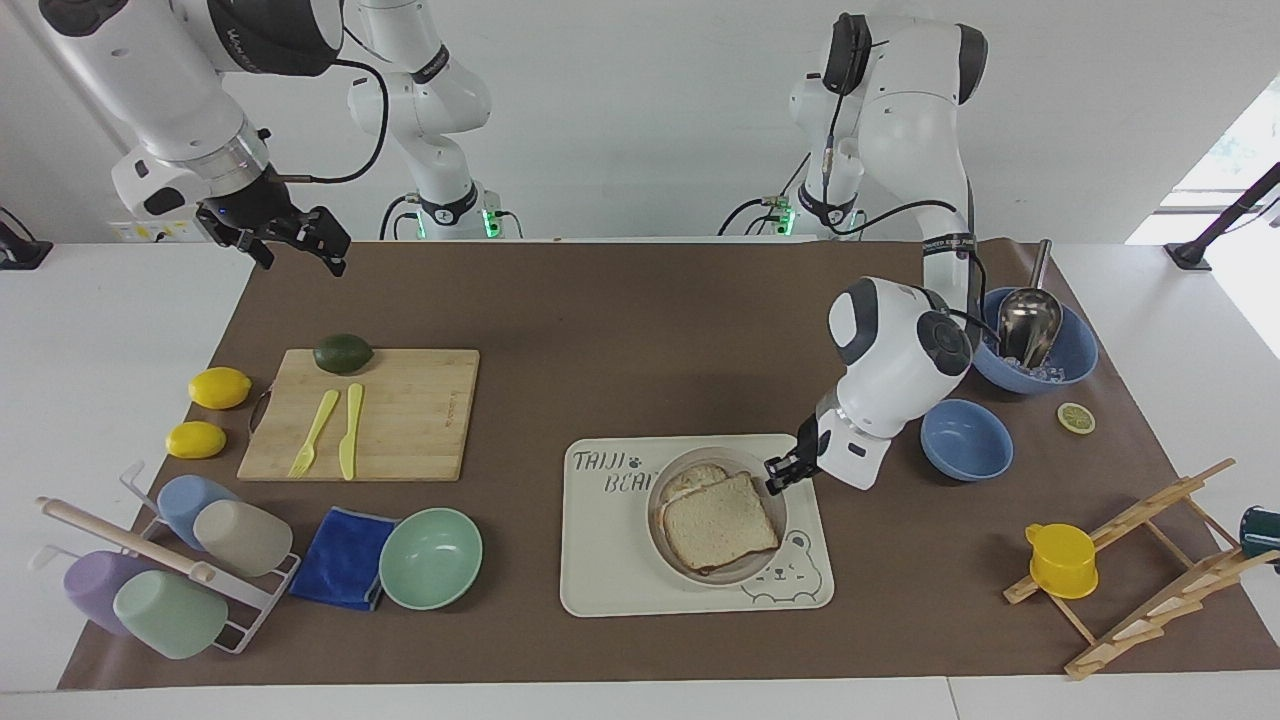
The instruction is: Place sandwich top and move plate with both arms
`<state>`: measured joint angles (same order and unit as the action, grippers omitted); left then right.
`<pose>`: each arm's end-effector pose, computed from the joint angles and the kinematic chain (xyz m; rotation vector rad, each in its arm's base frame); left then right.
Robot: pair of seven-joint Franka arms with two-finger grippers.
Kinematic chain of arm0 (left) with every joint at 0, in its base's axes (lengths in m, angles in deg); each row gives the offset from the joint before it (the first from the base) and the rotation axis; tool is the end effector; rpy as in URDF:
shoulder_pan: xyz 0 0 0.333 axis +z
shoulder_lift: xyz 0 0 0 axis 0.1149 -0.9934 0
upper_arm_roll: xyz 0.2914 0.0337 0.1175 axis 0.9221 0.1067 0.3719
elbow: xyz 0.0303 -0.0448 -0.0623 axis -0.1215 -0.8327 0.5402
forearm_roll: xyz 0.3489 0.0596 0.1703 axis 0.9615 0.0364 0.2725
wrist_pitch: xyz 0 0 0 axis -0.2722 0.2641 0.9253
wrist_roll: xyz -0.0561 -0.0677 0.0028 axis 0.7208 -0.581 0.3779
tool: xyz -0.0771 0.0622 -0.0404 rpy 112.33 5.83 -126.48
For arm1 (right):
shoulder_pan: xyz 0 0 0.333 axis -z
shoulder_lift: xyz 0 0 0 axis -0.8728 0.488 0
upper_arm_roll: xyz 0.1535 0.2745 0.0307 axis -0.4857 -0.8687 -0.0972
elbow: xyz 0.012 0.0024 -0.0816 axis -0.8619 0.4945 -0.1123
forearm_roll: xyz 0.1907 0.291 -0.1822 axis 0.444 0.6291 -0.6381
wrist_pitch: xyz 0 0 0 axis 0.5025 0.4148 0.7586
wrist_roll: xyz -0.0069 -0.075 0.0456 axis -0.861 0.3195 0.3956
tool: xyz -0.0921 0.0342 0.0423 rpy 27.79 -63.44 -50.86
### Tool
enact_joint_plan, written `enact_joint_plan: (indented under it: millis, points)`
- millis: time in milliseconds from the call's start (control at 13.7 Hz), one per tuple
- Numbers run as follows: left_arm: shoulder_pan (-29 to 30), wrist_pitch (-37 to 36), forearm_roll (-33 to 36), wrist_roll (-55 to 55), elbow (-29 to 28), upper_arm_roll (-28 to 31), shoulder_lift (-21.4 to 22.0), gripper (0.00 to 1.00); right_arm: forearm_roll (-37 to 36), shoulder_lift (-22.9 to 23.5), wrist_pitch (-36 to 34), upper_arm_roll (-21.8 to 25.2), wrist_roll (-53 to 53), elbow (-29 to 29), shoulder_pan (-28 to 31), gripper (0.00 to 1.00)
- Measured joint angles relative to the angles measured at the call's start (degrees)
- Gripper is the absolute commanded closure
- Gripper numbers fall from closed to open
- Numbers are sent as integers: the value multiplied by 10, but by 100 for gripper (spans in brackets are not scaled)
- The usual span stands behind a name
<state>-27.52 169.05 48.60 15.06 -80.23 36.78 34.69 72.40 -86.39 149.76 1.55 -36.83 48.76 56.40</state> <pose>0.6726 -0.2546 0.3331 2.7596 0.4114 0.0348 0.5322 -0.0338 0.6013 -3.1114 0.2543 0.1890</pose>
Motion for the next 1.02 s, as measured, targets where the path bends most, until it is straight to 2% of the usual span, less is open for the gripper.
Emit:
enact_joint_plan:
  millis: [293, 366, 439, 512, 732, 1024]
  points:
    - [-11, 16, 0, 0, -17, -1, 0, 100, 0, 0, 0, 0, 0, 0, 0, 0]
    - [-11, 17, 0, -1, -19, 0, 0, 73, 0, 0, 0, 0, 0, 0, 0, 0]
    - [-11, 18, 0, -5, -20, 0, 0, 6, 0, 0, 0, 0, 0, 0, 0, 0]
    - [-11, 19, 0, -10, -21, 1, 0, 0, 0, 0, 0, 0, 0, 0, 0, 0]
    - [-11, 19, 3, -14, -21, 2, 3, 0, 0, 0, 0, 0, 0, 0, 0, 0]
    - [-4, 17, 43, -15, -19, 20, 17, 0, 0, 0, 0, 0, 0, 0, 0, 0]
